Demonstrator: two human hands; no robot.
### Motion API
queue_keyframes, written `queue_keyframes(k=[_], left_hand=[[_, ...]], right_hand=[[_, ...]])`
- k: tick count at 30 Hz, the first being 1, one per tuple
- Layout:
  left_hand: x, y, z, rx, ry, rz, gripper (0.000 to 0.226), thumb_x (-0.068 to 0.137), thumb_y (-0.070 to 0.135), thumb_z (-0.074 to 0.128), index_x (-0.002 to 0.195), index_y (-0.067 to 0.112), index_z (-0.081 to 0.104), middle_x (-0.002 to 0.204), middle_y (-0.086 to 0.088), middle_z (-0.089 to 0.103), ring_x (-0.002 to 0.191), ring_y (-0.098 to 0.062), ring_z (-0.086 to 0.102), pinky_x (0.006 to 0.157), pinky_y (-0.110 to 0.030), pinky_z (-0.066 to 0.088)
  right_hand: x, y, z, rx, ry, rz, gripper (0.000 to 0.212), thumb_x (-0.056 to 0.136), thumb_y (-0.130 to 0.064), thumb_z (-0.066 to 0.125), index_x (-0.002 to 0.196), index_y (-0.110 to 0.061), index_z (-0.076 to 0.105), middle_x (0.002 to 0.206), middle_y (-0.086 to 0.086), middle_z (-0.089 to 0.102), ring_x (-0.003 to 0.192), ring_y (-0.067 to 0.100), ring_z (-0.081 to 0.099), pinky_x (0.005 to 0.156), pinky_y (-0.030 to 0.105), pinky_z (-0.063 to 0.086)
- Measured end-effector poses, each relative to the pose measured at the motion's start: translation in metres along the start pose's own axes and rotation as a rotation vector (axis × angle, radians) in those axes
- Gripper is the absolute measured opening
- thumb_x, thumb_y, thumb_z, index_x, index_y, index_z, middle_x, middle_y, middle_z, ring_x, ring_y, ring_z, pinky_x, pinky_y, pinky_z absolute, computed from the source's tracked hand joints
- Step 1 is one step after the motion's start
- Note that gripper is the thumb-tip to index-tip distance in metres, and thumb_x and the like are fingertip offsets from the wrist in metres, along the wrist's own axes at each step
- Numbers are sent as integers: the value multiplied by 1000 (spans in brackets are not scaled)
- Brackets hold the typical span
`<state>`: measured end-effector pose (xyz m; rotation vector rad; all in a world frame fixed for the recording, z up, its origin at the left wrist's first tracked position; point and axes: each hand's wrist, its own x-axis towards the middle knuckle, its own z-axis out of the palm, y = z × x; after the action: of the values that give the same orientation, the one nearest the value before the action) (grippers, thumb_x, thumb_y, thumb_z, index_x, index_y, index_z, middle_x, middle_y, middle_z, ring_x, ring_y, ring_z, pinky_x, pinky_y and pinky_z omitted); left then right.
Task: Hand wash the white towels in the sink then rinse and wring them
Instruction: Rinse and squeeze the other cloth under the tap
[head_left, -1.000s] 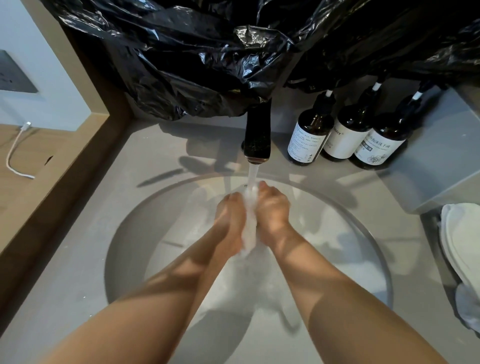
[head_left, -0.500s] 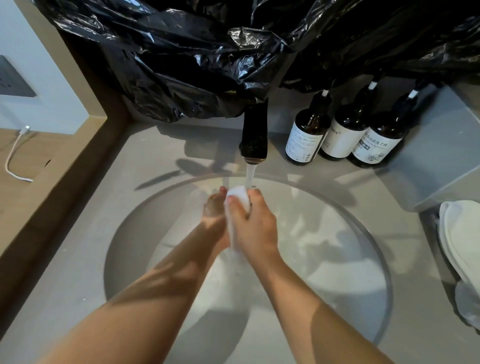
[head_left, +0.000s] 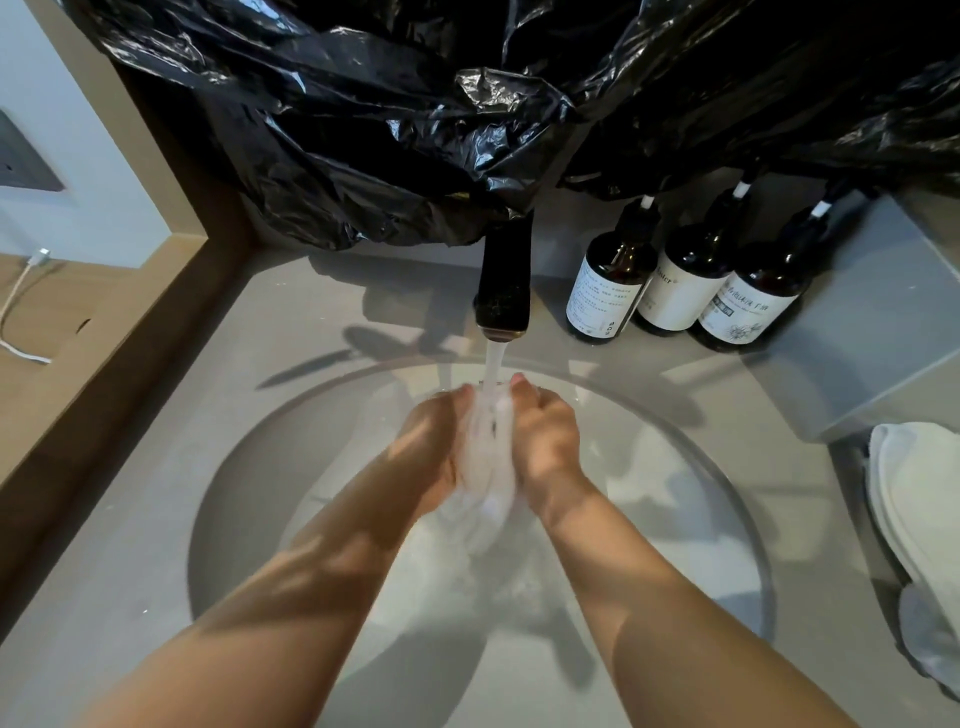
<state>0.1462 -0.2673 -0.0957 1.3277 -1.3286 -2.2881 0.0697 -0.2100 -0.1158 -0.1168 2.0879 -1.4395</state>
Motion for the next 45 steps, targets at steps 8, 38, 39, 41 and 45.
queue_keyframes(k=[8,38,39,41,45], left_hand=[[2,0,-37,159,-23,163,56,88,-6,58,133,22,39,95,-13,57,86,-25,57,78,-43,53],[17,-14,-47,-91,-202,182,10,86,-5,59,93,-2,65,92,-20,66,74,-24,70,67,-29,58],[18,-13,-47,-102,-136,153,6,87,-3,58,85,-1,64,88,-18,65,67,-21,69,64,-27,59],[18,-13,-44,-79,-77,121,7,89,3,59,84,-2,61,84,-17,64,63,-19,67,63,-26,58],[17,-12,-29,54,8,140,9,95,16,56,87,12,53,76,-8,65,60,-17,63,57,-26,50]], right_hand=[[-1,4,-37,369,-400,348,28,90,0,56,115,7,61,113,24,64,91,31,63,78,38,52],[-13,9,-34,76,-497,-30,27,85,10,56,93,-15,63,81,12,63,66,26,56,56,24,45],[-12,11,-37,50,-468,-50,21,84,8,61,89,-13,64,78,9,67,66,24,61,56,23,50],[-6,15,-39,61,-369,-56,9,82,0,69,84,-9,67,75,7,71,68,24,66,59,26,55],[-2,23,-28,60,-221,-139,22,86,-22,68,105,-10,65,97,8,71,88,25,68,84,38,55]])
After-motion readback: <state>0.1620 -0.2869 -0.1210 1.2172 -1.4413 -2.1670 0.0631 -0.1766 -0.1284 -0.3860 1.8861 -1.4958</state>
